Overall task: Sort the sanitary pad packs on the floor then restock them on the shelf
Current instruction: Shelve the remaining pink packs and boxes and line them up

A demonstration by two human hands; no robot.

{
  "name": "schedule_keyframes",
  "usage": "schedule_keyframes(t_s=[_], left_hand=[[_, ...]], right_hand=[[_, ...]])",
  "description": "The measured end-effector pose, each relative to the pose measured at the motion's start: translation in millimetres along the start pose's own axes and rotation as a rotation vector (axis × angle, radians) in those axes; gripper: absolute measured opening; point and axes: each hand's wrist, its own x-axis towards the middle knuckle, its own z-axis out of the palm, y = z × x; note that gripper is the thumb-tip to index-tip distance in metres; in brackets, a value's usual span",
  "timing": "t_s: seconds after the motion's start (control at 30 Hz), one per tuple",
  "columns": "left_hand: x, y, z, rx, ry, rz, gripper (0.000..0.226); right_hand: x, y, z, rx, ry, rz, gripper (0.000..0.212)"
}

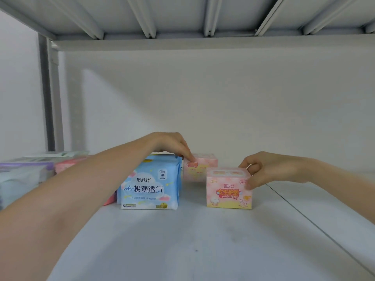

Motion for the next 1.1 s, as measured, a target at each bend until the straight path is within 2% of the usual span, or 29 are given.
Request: schedule_keyframes(t_s=[0.2,0.37,0.53,0.77,1.03,1.1], left_hand=[[-1,-1,0,0.054,-0.075,-0.055,0.054],[-27,13,-9,-0.024,-0.099,0.046,0.043],[-49,25,-5,0.051,-0.202,0.092,0.068],[-58,26,1,0.257,-0.207,0.021,0.097],[-50,25,-6,0.218,-0.271,-0.033,0.061],[-47,27,-7,0.218,-0.273,-0.043,0.059]], right_hand=[[8,9,0,0.077,-0.044,0.017,0.032],[9,8,3,0.123,-0.043,0.005,0.036],[9,0,9,0.129,-0.050,-0.018,0.046],[15,-13,18,0.111,-0.024,-0.032,0.046],[25,-20,26,0.130,0.008,-0.033,0.042],[29,-22,27,0.126,0.018,-0.029,0.049]])
